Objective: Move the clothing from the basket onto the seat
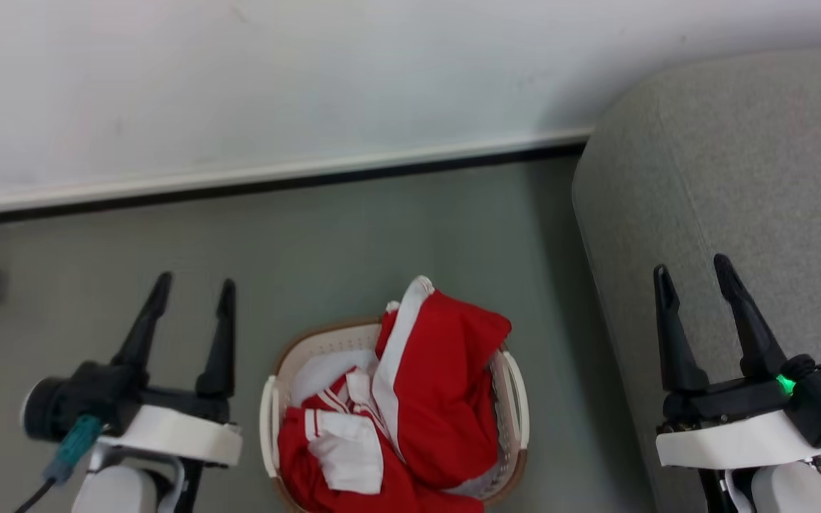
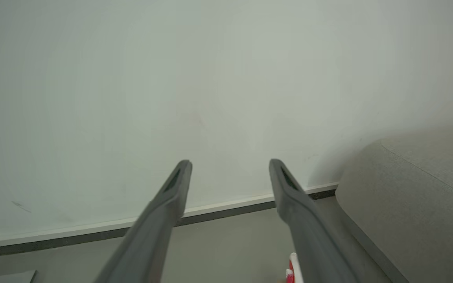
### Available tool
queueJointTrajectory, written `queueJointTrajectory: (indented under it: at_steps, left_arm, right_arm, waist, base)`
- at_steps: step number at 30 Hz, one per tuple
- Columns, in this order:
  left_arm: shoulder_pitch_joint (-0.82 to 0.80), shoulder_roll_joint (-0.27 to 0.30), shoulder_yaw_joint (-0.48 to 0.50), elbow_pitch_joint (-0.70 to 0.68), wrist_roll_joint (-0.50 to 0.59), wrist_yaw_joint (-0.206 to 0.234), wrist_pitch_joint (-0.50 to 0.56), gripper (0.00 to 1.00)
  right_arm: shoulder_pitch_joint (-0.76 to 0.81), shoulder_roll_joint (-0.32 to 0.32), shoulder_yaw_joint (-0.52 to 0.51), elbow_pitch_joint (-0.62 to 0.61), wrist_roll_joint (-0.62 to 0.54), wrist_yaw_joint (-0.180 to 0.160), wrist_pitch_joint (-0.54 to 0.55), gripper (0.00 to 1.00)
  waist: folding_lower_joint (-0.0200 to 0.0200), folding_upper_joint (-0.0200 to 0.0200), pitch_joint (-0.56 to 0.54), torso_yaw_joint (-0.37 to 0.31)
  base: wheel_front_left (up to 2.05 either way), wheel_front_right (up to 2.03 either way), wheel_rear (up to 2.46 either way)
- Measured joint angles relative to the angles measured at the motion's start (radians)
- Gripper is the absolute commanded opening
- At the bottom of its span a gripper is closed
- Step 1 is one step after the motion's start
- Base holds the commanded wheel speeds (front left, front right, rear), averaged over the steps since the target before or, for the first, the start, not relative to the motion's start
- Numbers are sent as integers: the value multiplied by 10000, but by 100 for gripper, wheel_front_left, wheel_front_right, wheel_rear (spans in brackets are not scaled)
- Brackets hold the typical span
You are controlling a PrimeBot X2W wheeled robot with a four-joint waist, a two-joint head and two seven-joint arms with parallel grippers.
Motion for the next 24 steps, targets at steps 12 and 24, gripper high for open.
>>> queueJointTrajectory:
  at_steps: [12, 24]
  left_arm:
    - [-1446, 1948, -2863, 2052, -1409, -27, 0, 100]
    - [-3238, 2775, -5881, 4849, -3216, -27, 577, 100]
  right_arm:
    - [-628, -6, -163, -602, 399, 0, 0, 100]
    - [-876, -4, 261, -1016, 982, 0, 0, 100]
  waist:
    - [2, 0, 1965, -831]
    - [0, 0, 3289, -1769]
  base:
    - [0, 0, 0]
    - [0, 0, 0]
